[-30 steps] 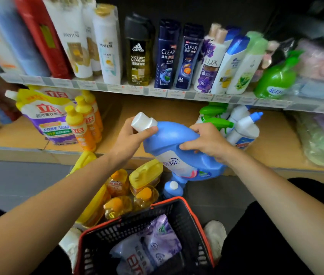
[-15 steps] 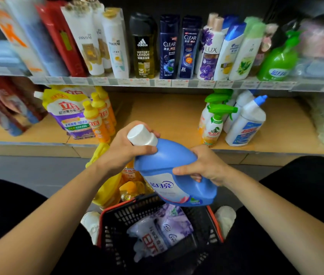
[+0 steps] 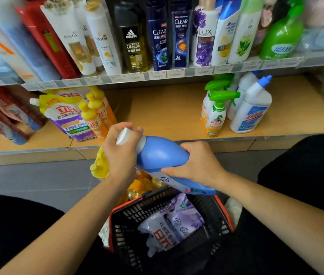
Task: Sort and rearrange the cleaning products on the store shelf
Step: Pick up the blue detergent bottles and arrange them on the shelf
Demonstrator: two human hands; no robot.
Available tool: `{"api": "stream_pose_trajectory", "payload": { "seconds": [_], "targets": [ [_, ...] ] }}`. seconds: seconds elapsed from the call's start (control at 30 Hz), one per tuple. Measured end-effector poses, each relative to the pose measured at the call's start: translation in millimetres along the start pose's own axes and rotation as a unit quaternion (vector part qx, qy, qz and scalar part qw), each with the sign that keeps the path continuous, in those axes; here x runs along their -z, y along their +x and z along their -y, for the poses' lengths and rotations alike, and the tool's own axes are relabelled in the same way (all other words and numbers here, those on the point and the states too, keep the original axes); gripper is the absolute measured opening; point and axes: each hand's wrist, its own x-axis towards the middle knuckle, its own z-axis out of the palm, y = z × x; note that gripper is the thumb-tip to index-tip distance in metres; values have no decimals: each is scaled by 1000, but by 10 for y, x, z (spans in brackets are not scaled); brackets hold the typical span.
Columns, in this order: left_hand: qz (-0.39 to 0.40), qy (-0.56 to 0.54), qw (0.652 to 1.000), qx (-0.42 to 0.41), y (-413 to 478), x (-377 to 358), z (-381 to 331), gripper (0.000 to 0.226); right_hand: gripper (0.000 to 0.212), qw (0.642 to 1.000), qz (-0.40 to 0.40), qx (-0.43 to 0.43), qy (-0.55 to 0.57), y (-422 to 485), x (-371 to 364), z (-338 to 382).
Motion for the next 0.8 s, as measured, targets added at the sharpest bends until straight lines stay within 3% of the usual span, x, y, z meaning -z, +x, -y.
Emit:
{"api": "stream_pose_trajectory", "payload": {
  "seconds": [0.13, 0.3, 0.4, 0.47, 0.53, 0.67, 0.8],
  "targets": [
    [100, 12, 995, 14, 99, 51, -62, 17, 58, 997, 30, -49, 54, 32, 61, -42],
    [236, 18, 971, -26, 252, 99, -240, 20, 62, 966, 78, -128, 211, 61, 186, -94],
    [302, 16, 952, -45, 326, 147, -336, 37, 65, 942, 91, -152, 285, 81, 226, -77],
    [329, 0, 943, -43, 326, 164, -367, 53, 55, 926, 96, -164, 326, 89, 248, -57],
    [344, 8, 938, -42, 289, 163, -368, 62, 43, 910, 98, -179, 362, 95, 261, -37],
    [326, 50, 943, -37, 227, 147, -374, 41, 39, 893, 97, -190, 395, 99, 265, 3],
    [273, 48, 960, -23, 175, 124, -343, 37, 41, 901, 94, -179, 384, 83, 223, 46]
  ]
}}
